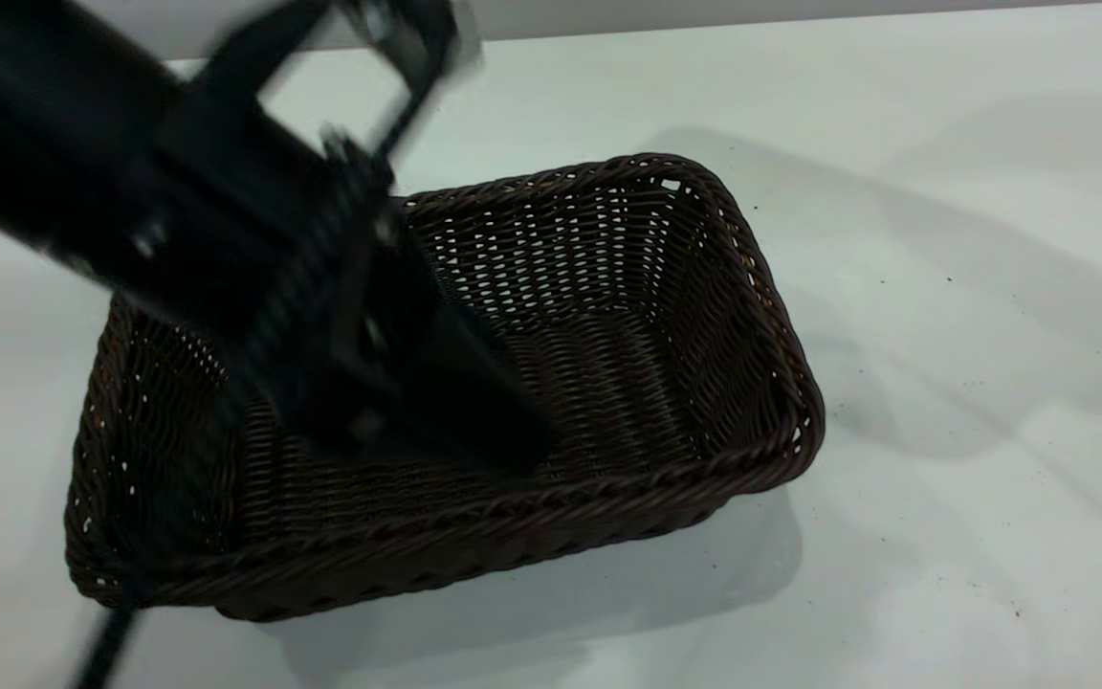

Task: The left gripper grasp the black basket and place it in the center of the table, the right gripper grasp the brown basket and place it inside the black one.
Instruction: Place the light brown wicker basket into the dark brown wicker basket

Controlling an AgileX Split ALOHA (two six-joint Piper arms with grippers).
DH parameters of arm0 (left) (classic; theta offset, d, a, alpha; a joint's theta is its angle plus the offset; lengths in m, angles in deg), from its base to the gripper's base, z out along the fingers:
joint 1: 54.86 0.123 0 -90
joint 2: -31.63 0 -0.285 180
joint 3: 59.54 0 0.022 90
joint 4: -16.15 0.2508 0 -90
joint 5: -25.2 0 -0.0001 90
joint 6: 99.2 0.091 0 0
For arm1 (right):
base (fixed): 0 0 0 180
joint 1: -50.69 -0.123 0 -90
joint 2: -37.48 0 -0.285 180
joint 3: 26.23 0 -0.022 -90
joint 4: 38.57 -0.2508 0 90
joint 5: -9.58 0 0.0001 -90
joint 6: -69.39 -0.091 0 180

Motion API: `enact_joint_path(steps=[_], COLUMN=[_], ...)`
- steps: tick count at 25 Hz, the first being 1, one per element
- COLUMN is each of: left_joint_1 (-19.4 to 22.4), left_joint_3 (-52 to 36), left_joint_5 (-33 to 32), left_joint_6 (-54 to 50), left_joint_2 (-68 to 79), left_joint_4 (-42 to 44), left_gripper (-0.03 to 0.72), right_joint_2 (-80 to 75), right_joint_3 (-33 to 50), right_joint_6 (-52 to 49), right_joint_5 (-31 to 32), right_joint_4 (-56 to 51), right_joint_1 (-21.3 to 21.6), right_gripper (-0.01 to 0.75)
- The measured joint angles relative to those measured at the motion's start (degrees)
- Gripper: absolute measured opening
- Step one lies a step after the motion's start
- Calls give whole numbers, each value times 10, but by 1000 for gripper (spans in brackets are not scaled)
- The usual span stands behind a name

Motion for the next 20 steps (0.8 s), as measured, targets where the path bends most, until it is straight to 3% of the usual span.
enact_joint_path(steps=[5,9,20], left_joint_1=[0,0,0], left_joint_3=[0,0,0], left_joint_5=[-4,19,168], left_joint_6=[0,0,0], left_joint_2=[-106,-195,-421], left_joint_4=[0,0,-102], left_gripper=[418,418,418], right_joint_2=[-14,-45,-159], right_joint_3=[-12,-47,-163], right_joint_6=[-1,-2,-33], right_joint_5=[7,69,183], right_joint_4=[11,16,100], right_joint_1=[0,-14,-138], right_gripper=[106,106,106])
